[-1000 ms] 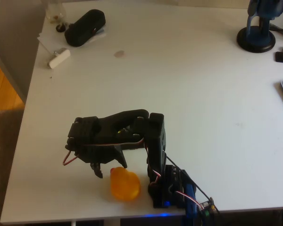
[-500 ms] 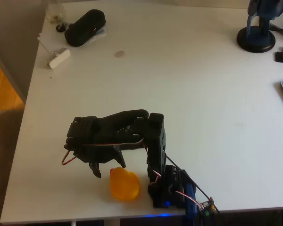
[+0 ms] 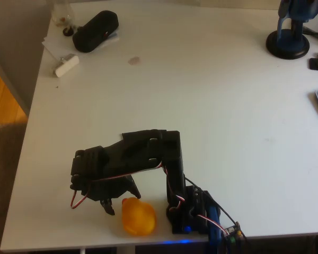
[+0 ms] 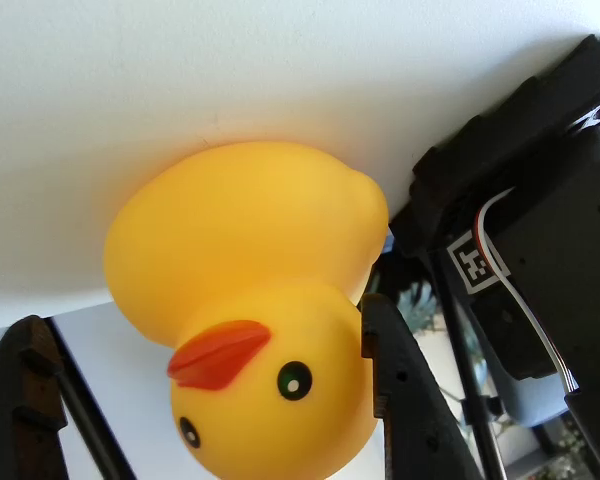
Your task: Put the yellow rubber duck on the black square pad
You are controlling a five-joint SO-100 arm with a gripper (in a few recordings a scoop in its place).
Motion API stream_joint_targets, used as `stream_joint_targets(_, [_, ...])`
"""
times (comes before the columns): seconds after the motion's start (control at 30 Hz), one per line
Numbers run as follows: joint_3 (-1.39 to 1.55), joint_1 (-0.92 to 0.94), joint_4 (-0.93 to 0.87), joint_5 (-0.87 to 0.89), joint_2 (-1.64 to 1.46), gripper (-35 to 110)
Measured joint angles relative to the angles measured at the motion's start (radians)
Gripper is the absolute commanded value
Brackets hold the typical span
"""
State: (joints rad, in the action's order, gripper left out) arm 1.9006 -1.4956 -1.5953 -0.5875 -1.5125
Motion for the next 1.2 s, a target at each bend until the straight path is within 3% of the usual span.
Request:
stream_joint_targets(0.57, [0.018, -0.018, 0.000, 0.000, 0.000, 35])
stream_joint_targets(1.2, [-0.014, -0.094, -0.155, -0.005, 0.000, 42])
